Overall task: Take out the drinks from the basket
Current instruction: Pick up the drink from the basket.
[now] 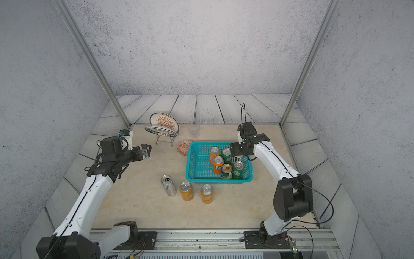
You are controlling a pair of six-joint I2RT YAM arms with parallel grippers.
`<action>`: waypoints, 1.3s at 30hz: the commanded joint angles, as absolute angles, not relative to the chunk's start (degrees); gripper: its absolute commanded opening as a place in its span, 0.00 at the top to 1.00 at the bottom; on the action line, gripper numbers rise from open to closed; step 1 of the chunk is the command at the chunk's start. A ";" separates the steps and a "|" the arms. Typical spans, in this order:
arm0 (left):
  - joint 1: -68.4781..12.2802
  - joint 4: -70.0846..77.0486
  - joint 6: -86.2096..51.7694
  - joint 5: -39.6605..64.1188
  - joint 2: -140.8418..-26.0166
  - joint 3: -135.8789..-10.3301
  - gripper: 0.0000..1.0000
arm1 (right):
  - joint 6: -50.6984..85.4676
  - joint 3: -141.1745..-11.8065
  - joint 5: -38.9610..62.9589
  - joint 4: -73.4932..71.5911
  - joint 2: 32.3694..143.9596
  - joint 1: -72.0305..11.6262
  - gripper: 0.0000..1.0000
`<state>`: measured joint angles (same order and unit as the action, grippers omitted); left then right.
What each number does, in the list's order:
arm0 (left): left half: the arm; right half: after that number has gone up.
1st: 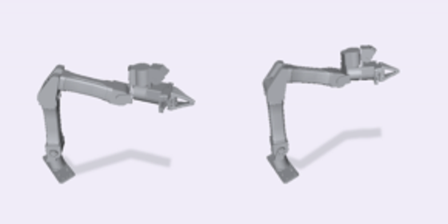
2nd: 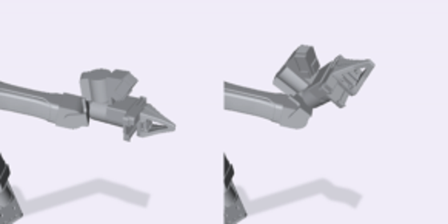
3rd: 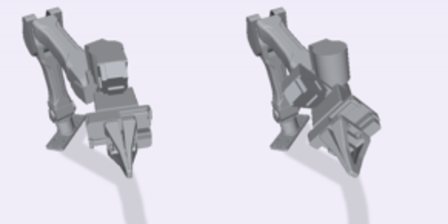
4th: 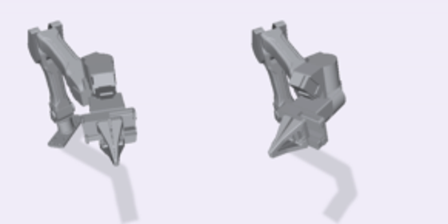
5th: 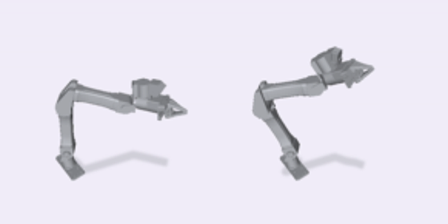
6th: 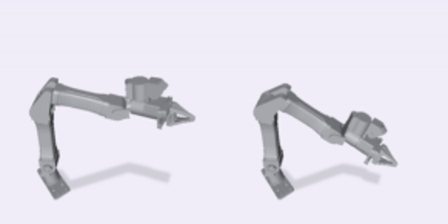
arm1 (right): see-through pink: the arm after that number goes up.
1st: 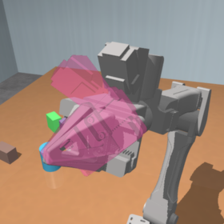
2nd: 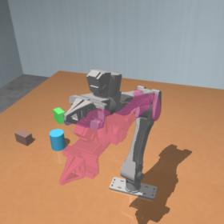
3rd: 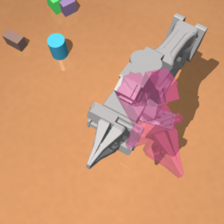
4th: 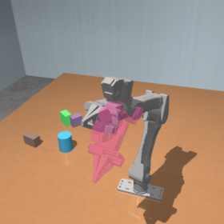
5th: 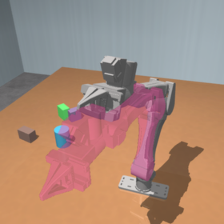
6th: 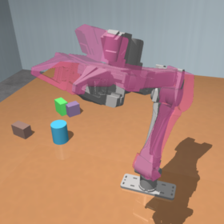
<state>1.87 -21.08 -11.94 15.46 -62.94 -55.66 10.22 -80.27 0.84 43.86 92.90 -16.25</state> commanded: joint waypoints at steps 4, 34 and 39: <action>2.54 -20.52 -12.57 17.55 -63.39 -55.20 0.01 | 9.56 -81.80 -2.39 46.14 97.08 -17.97 0.17; 2.84 -21.44 -12.57 18.89 -64.89 -55.90 0.01 | 7.04 -83.43 -6.66 44.71 95.08 -18.66 0.50; 2.94 -21.39 -12.57 19.00 -64.95 -55.94 0.01 | 6.58 -83.52 -7.12 45.13 91.03 -18.65 0.50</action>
